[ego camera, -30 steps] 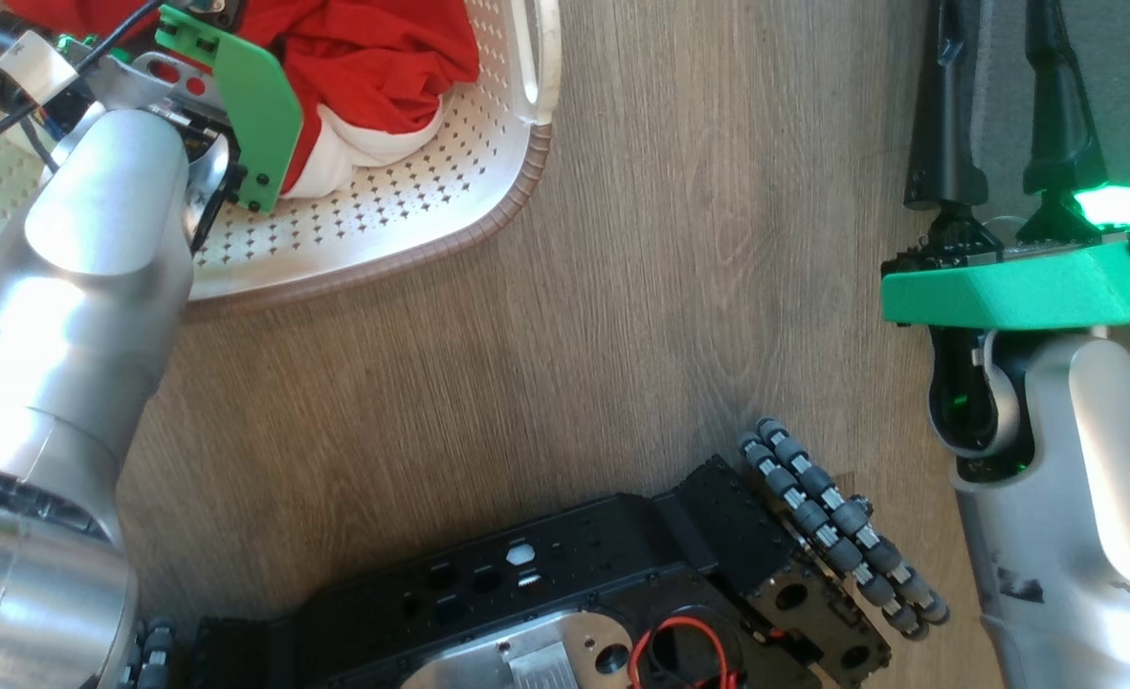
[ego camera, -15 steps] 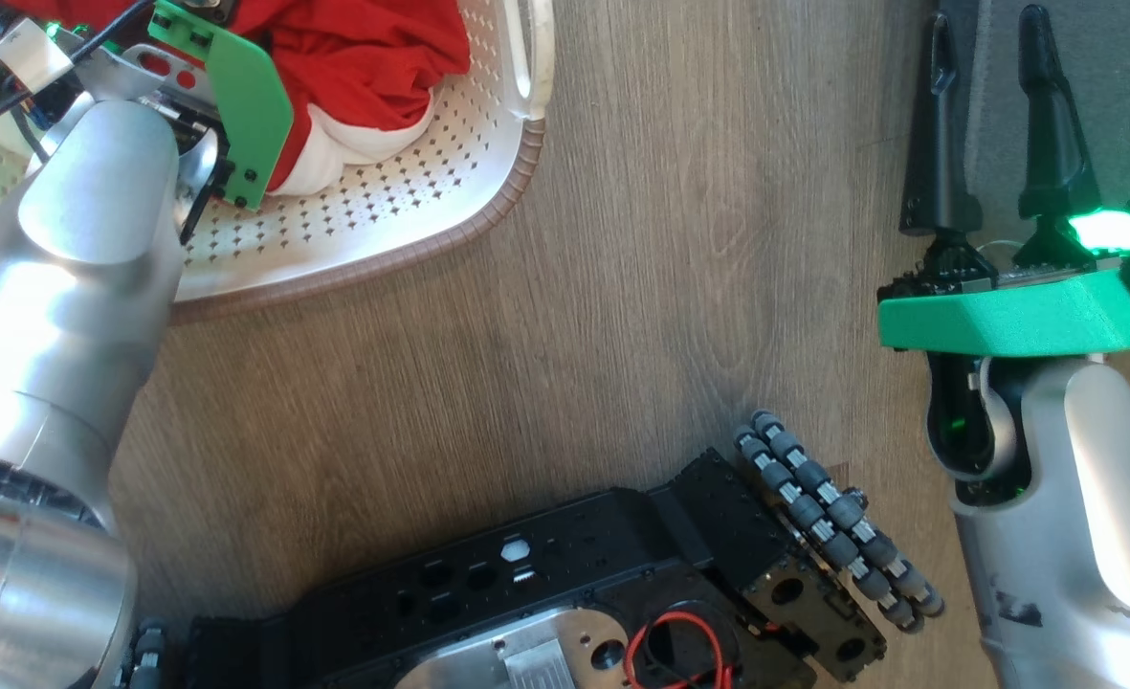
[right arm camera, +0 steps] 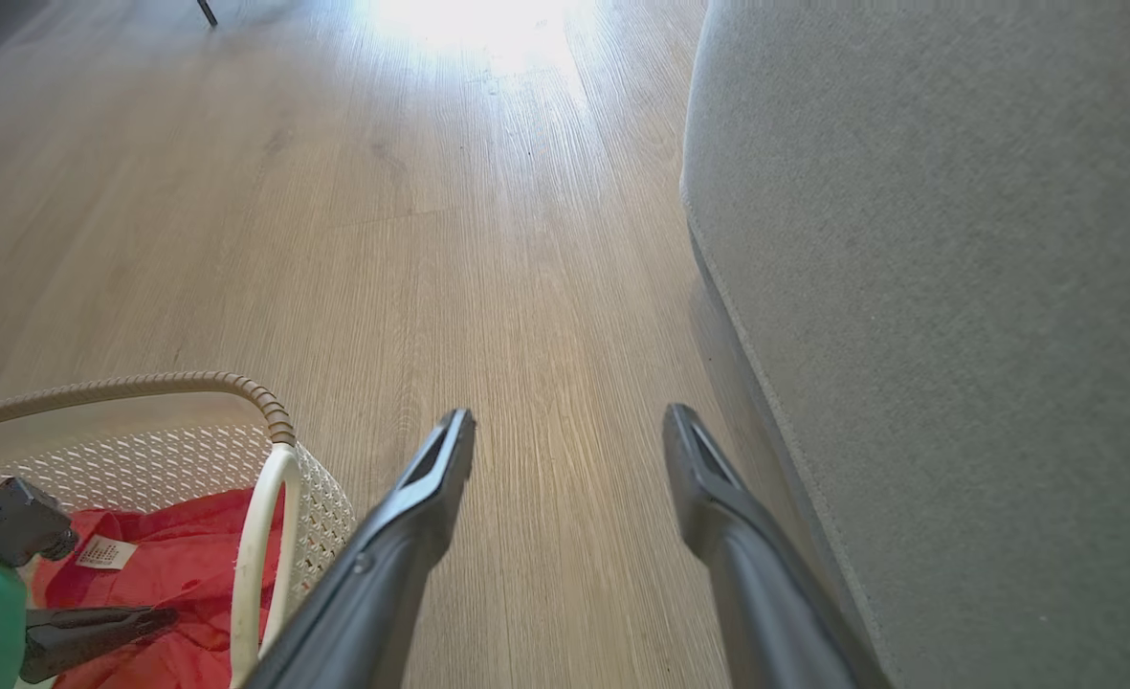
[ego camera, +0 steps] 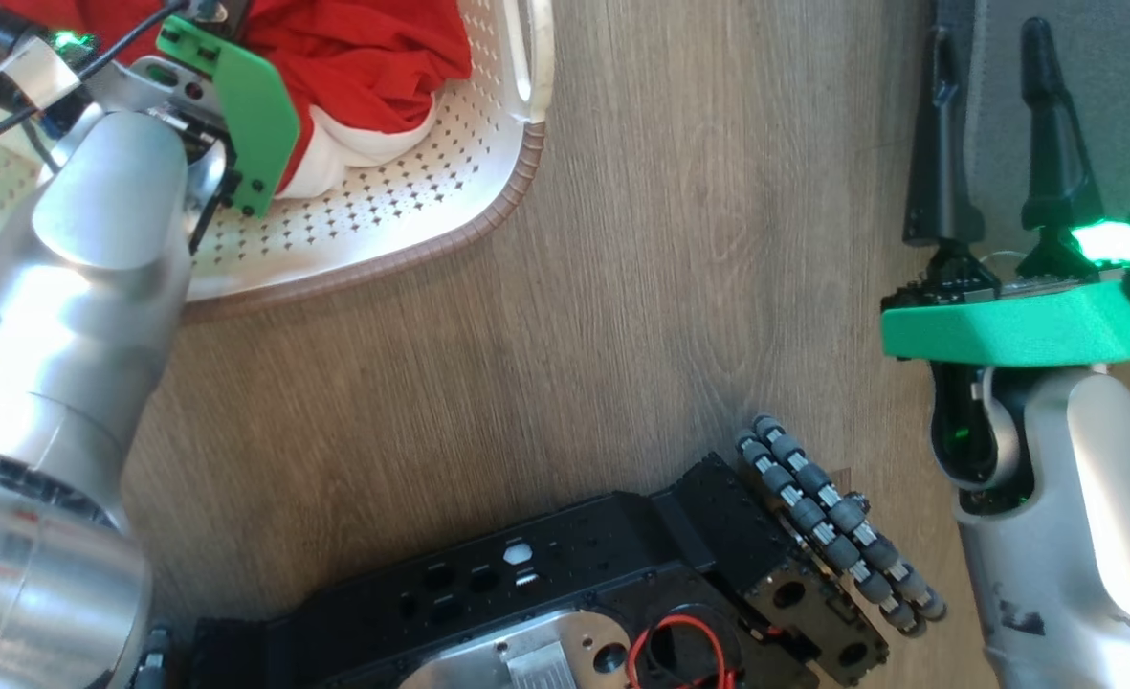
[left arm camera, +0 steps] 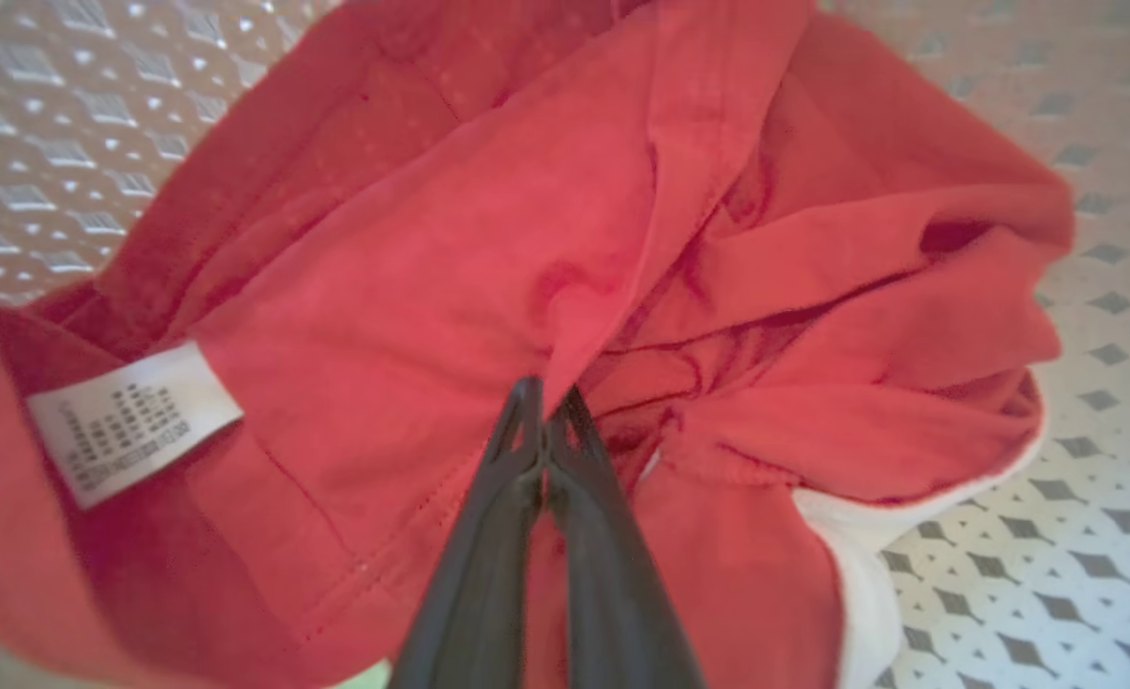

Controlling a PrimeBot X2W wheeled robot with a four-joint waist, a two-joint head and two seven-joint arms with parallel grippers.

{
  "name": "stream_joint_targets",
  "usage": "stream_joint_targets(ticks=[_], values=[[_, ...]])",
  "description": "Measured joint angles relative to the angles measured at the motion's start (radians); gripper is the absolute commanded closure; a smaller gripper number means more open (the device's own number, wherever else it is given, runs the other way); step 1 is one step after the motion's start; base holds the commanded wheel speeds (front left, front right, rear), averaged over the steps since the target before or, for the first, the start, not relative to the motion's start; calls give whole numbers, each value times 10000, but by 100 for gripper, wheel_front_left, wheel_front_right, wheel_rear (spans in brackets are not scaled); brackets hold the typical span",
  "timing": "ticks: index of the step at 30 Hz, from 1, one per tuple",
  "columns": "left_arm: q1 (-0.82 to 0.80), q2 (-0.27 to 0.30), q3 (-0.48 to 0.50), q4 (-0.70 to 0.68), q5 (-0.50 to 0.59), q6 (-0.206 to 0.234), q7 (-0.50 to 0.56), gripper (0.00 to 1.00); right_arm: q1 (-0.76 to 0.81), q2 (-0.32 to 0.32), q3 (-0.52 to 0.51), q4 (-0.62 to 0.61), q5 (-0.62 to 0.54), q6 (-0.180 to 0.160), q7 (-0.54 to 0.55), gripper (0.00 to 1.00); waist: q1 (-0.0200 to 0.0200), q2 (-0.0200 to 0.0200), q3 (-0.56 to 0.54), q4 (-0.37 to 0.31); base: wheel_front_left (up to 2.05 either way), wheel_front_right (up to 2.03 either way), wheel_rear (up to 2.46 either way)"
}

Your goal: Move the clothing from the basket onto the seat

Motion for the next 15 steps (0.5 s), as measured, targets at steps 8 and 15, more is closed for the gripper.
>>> stream_joint_targets(ticks=[8, 15], values=[[58, -481, 73, -282, -497, -190, -1197, 100, -5, 0, -359, 278, -238, 0, 2, 0, 0, 0, -641, 421, 0, 0, 0], [821, -497, 765, -566, -1540, -272, -2073, 100, -15, 0, -809, 742, -970, 0, 2, 0, -1, 0, -2006, 999, 0, 0, 0]])
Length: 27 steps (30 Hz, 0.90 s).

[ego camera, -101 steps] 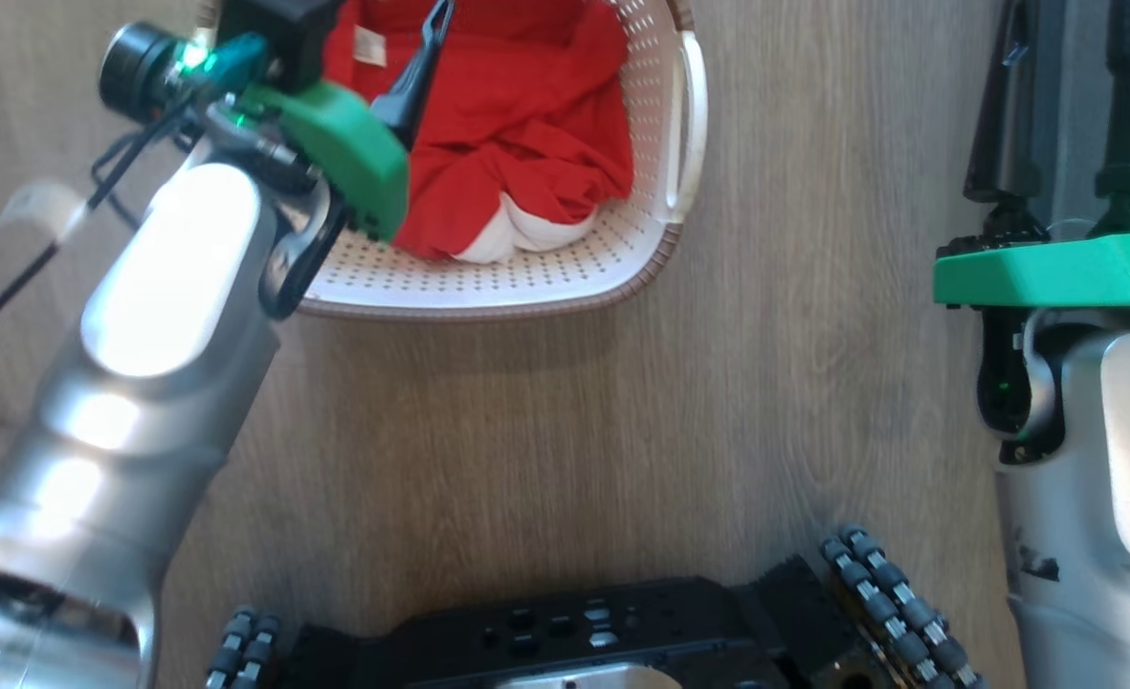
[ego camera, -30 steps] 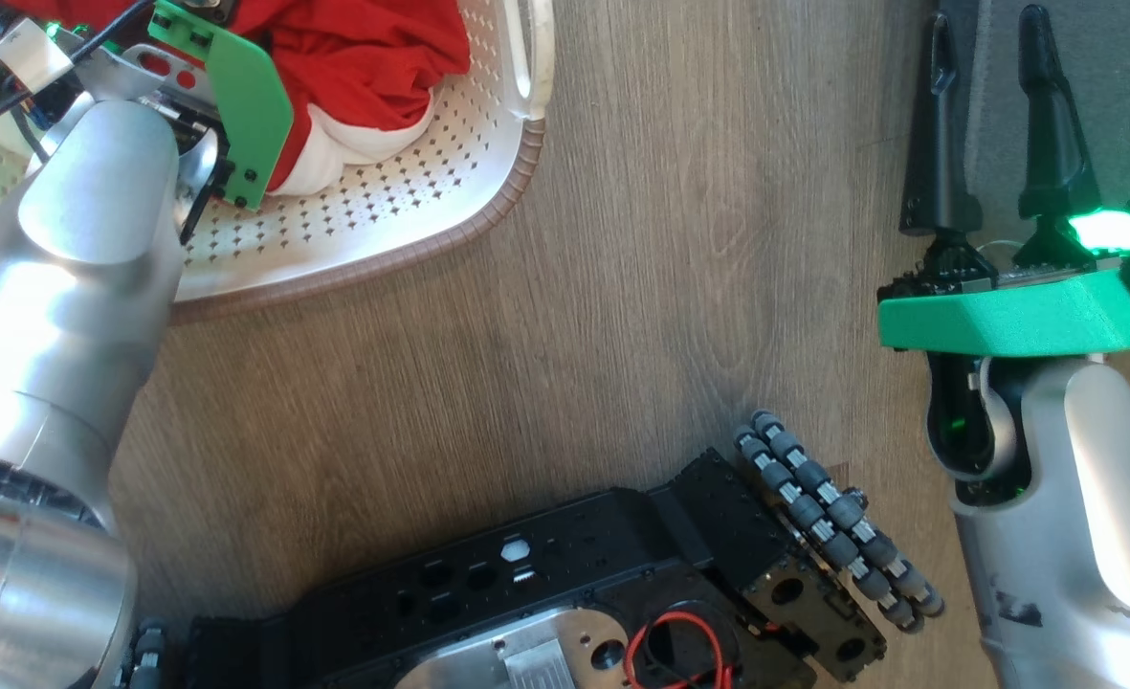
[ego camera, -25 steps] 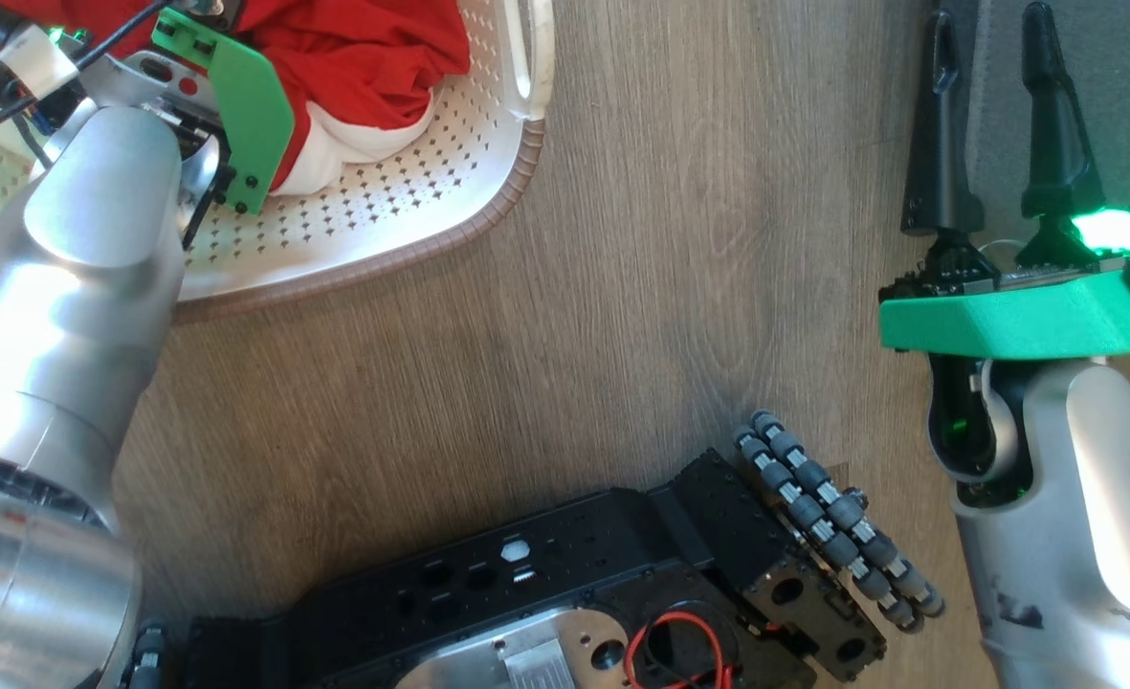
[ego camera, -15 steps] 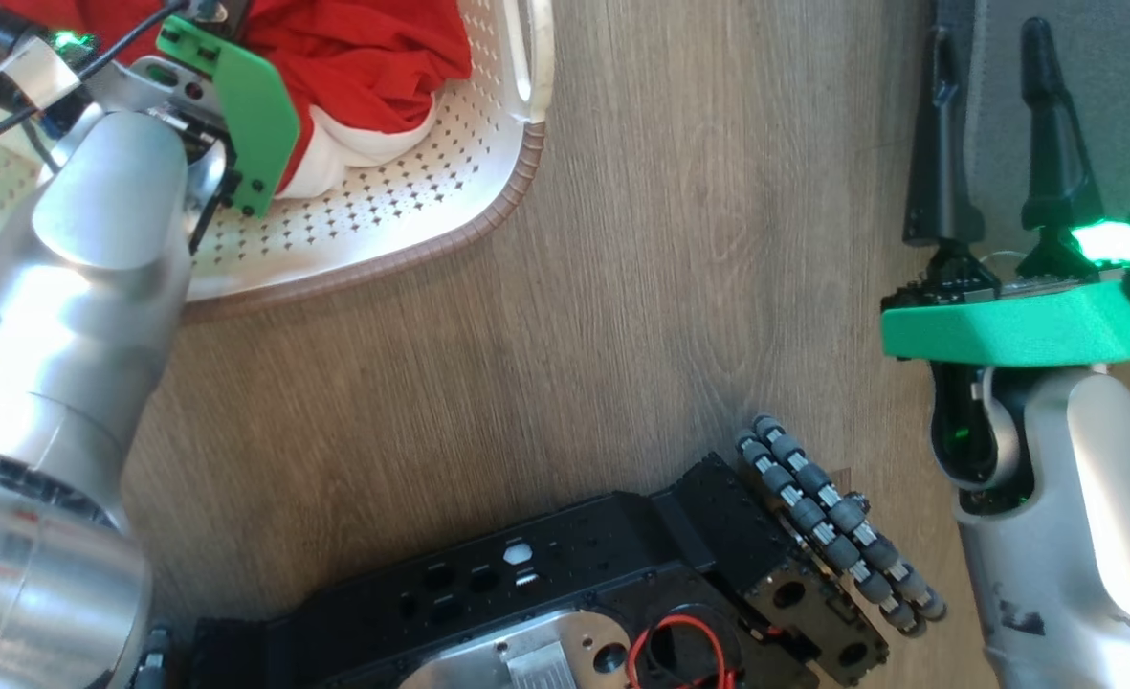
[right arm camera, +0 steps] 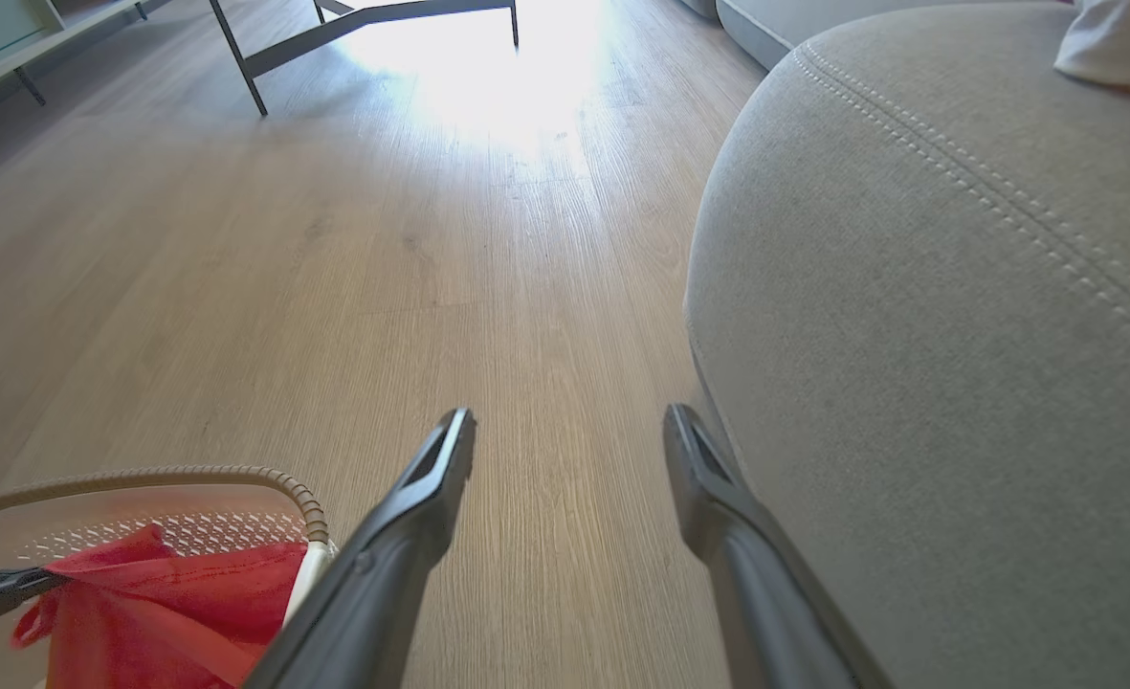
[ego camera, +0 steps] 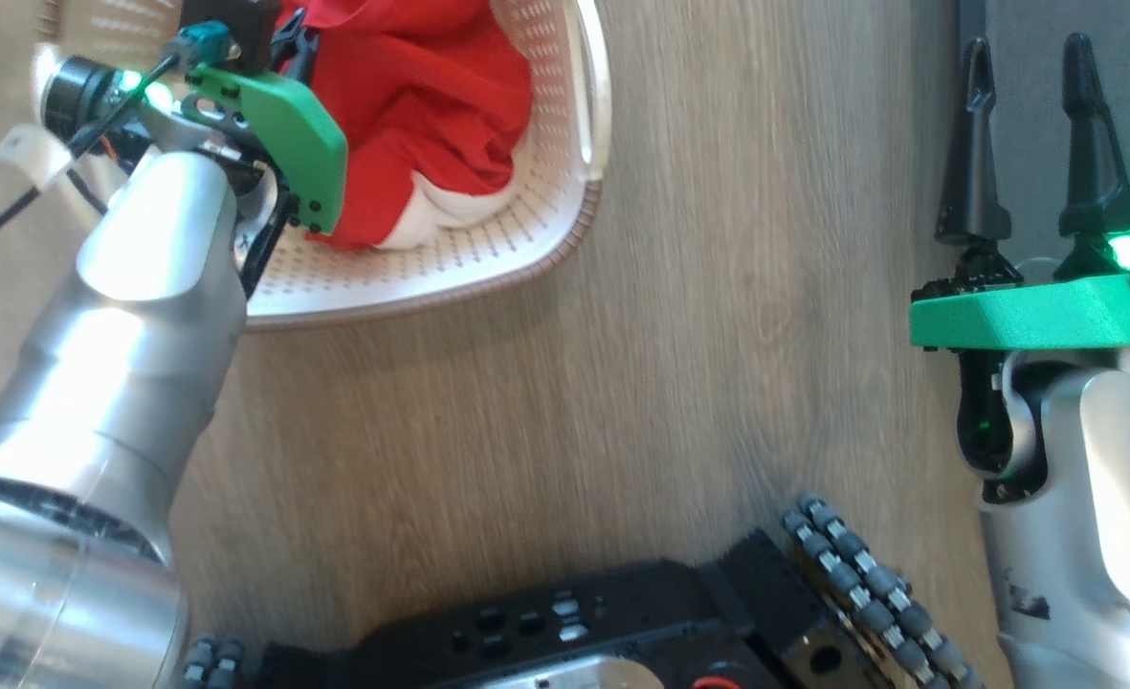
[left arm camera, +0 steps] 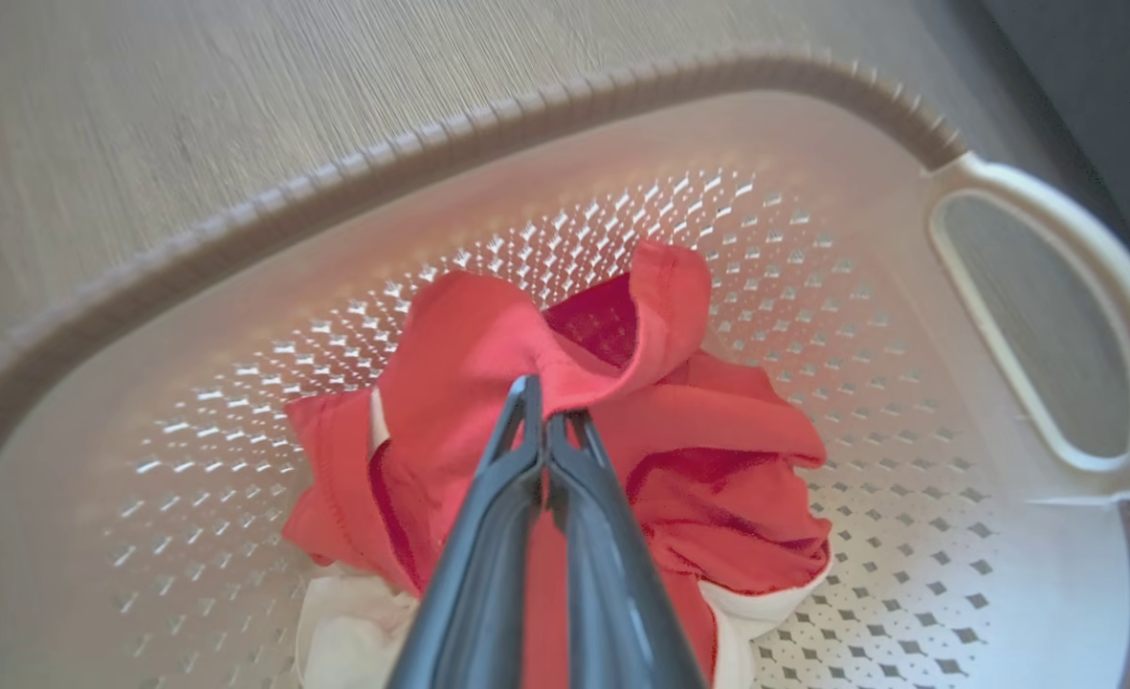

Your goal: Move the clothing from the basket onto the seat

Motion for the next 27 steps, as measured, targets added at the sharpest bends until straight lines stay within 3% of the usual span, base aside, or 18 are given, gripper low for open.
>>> stream_joint_targets(ticks=[8, 17, 27], values=[[1107, 77, 483, -805, -621, -4, -173, 100, 292, 0, -382, 617, -541, 0, 0, 0, 0, 0, -1574, 562, 0, 0, 0], [2819, 462, 1532, -2788, -1066, 4, -174, 100, 1249, 0, -663, 1246, -625, 0, 0, 0, -1, 1, -3769, 1182, 0, 0, 0], [4418, 614, 1824, -3942, -1147, 203, -174, 100, 2072, 4, -708, 1866, -917, 0, 0, 0, -1, 1, -6039, 1678, 0, 0, 0]])
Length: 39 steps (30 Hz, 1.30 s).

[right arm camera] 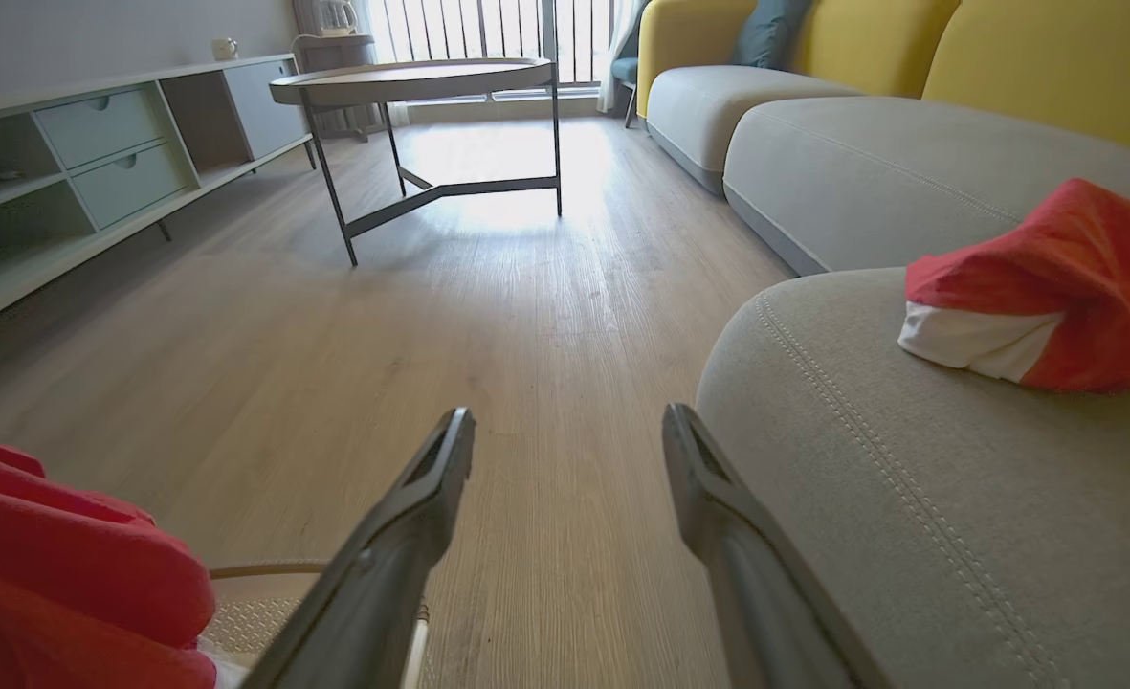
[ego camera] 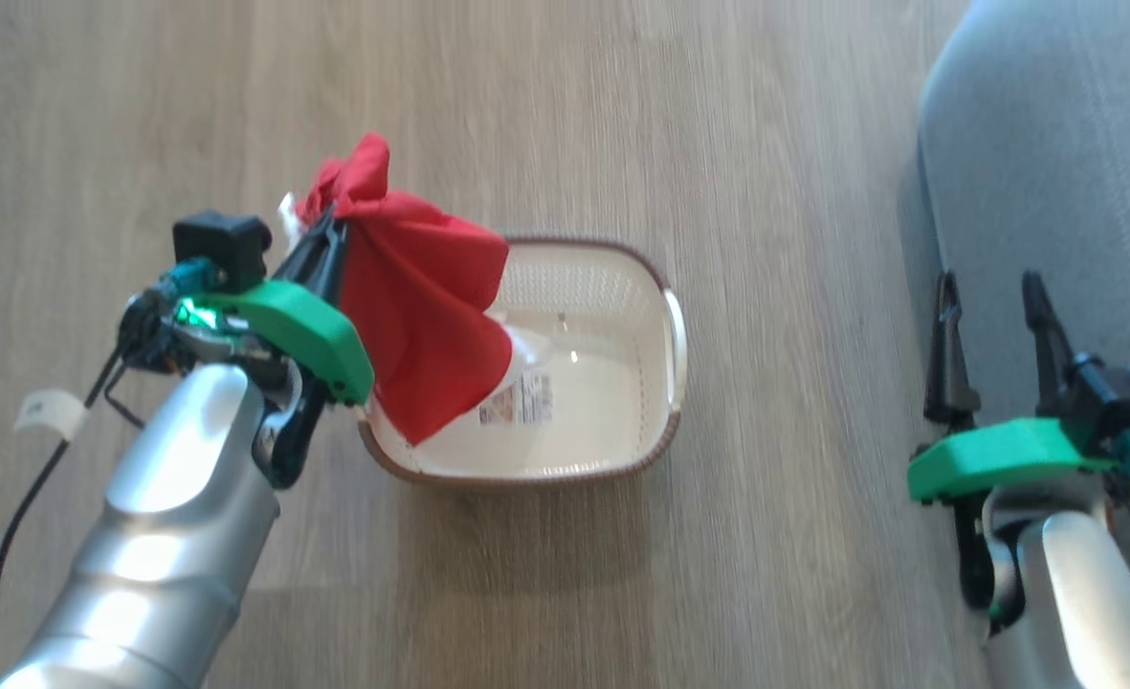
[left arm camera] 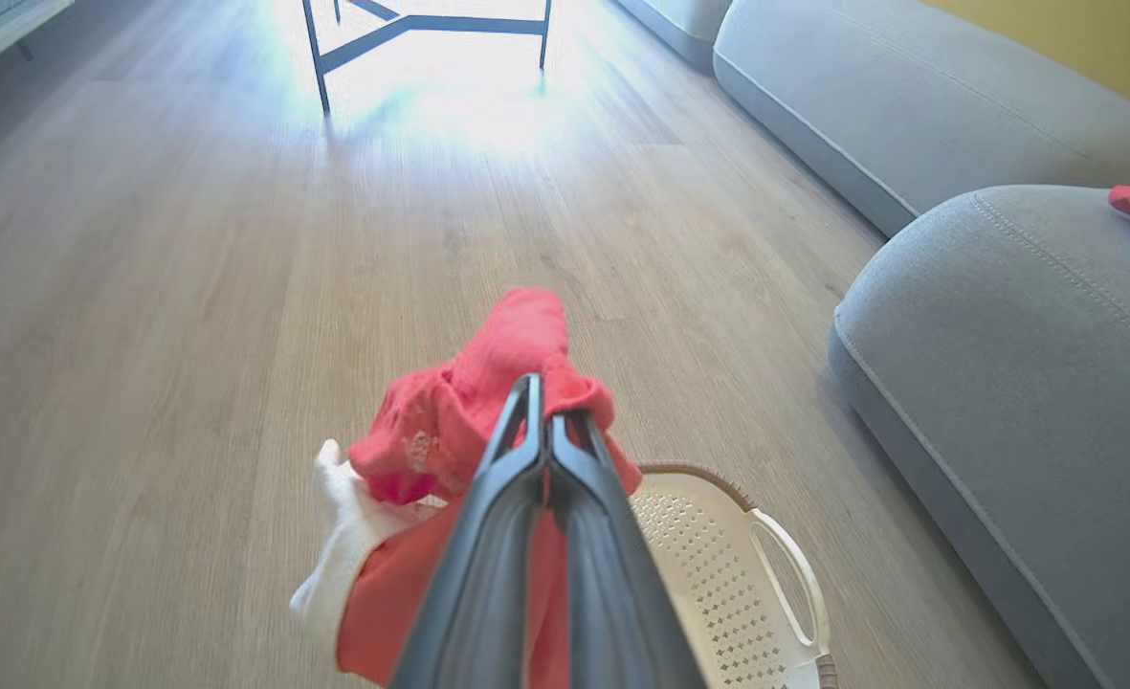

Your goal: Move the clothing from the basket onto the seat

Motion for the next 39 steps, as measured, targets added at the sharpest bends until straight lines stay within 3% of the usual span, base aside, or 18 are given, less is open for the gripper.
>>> stream_joint_targets(ticks=[17, 39], values=[[1640, 420, -38, -1271, -221, 619, 420, 100, 1291, -173, 270, 616, 59, 0, 0, 0, 0, 0, -2307, 451, 0, 0, 0], [2127, 865, -192, -2878, -314, 1141, 1081, 100, 1397, -242, 740, 677, 130, 0, 0, 0, 0, 0, -2624, 621, 0, 0, 0]])
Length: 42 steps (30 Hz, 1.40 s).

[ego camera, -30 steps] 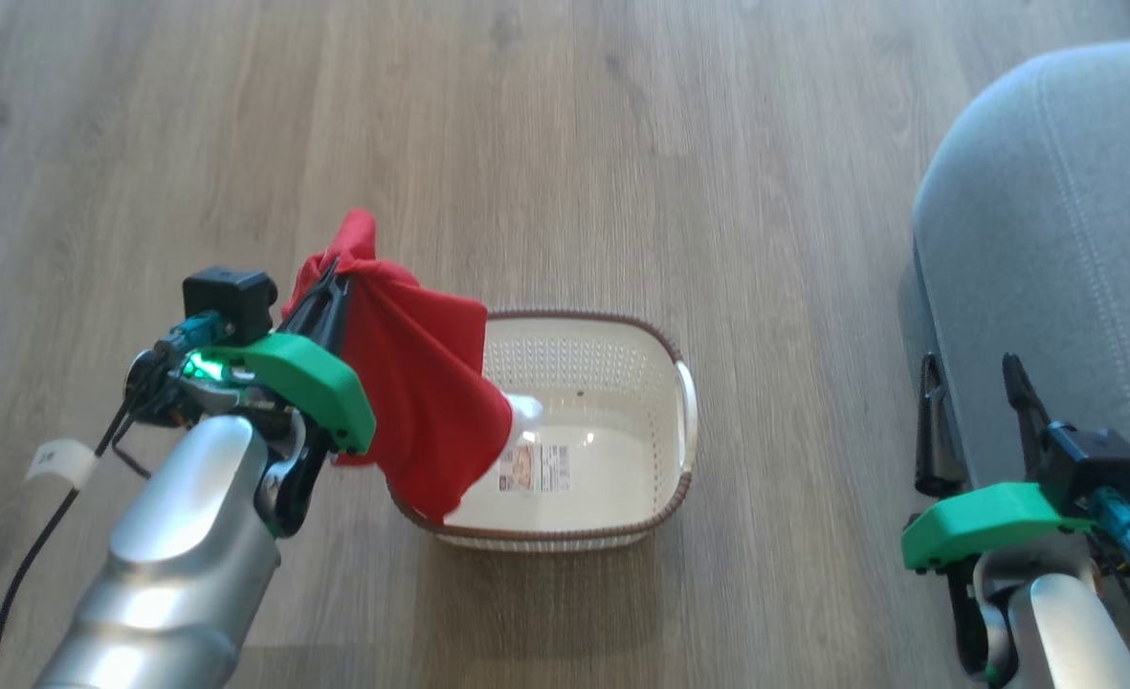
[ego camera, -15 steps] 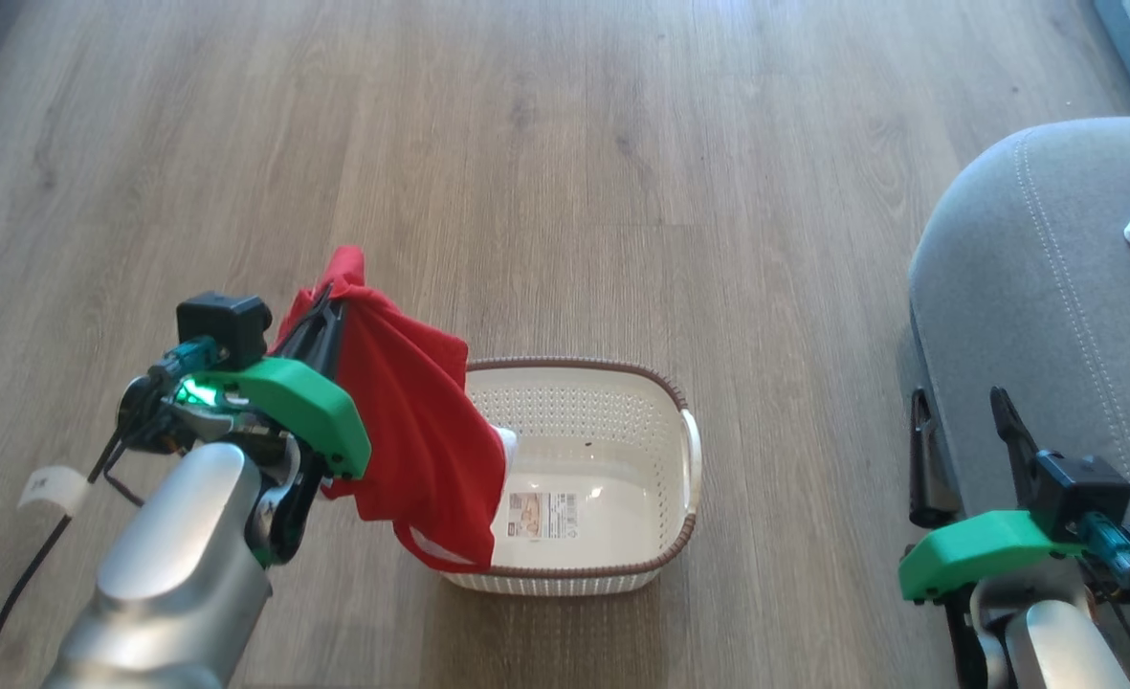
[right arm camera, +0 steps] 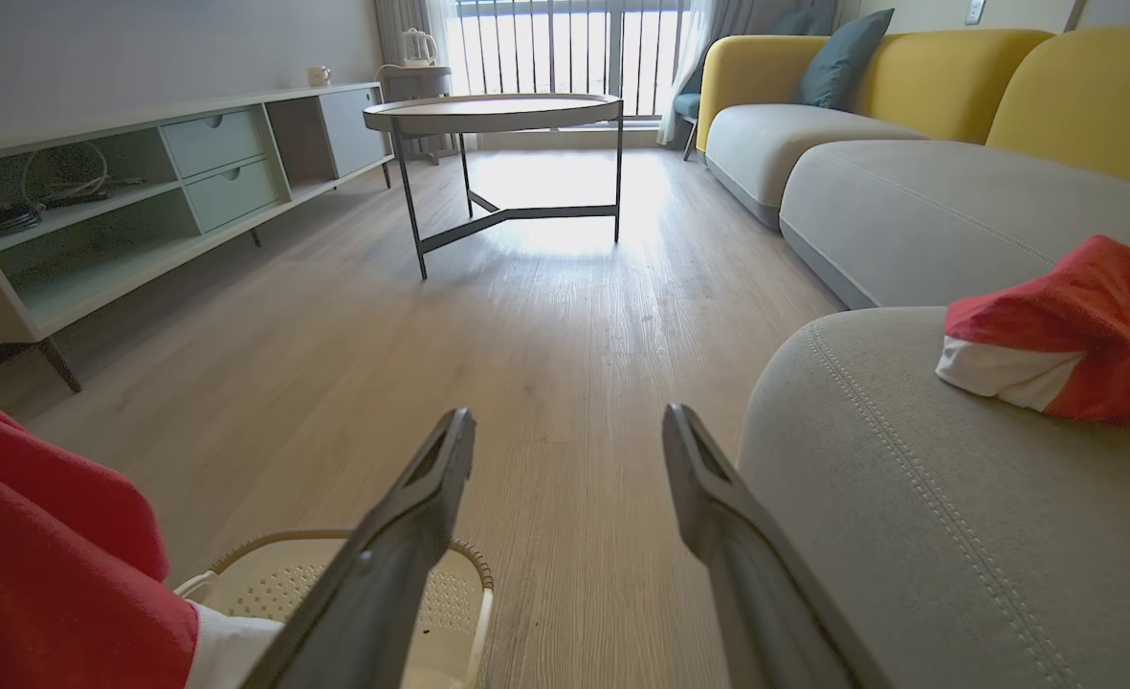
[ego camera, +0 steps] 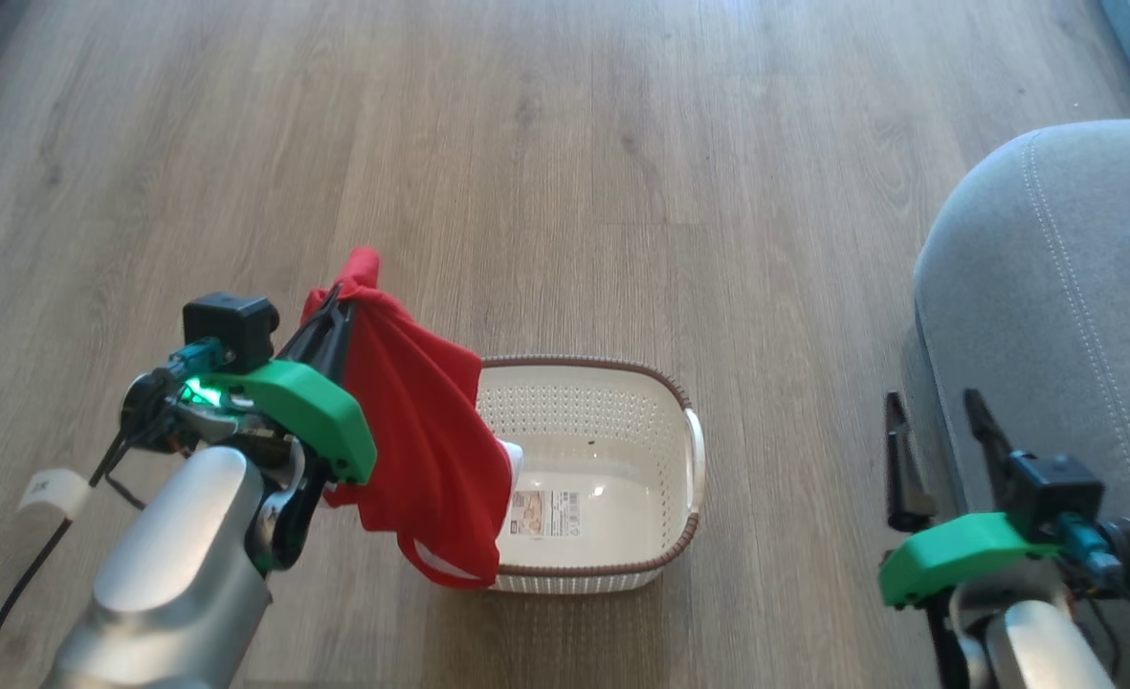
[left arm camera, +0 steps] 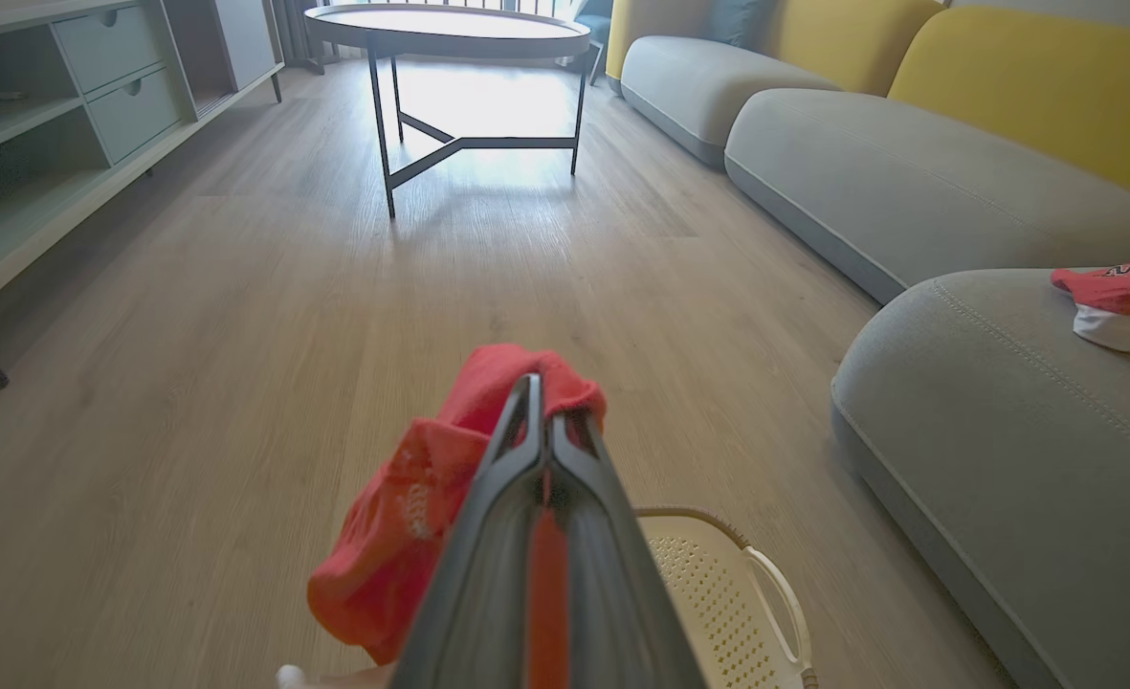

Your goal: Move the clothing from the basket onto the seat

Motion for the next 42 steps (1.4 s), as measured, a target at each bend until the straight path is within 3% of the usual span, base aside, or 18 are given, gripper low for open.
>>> stream_joint_targets(ticks=[7, 24, 33, 42], values=[[-3, -6, -173, -439, 2, -2, 10, 100, -327, -86, 1035, 98, 92, 0, 4, 0, 0, 0, 99, -59, 0, 0, 0], [-276, -823, -1528, -1806, 309, -153, 585, 100, -3589, -662, 6163, 1062, 1685, 0, 355, 0, 2, 0, 285, 161, 0, 0, 0], [-357, -1028, -2253, -2560, 476, -443, 888, 100, -4380, -706, 7093, 1812, 2314, 0, 295, 0, 1, 0, 279, 367, 0, 0, 0], [-329, -1055, -2821, -3718, 569, -464, 1429, 100, -4437, -888, 7465, 2545, 2869, 0, 263, 0, 1, 0, 166, 484, 0, 0, 0]])
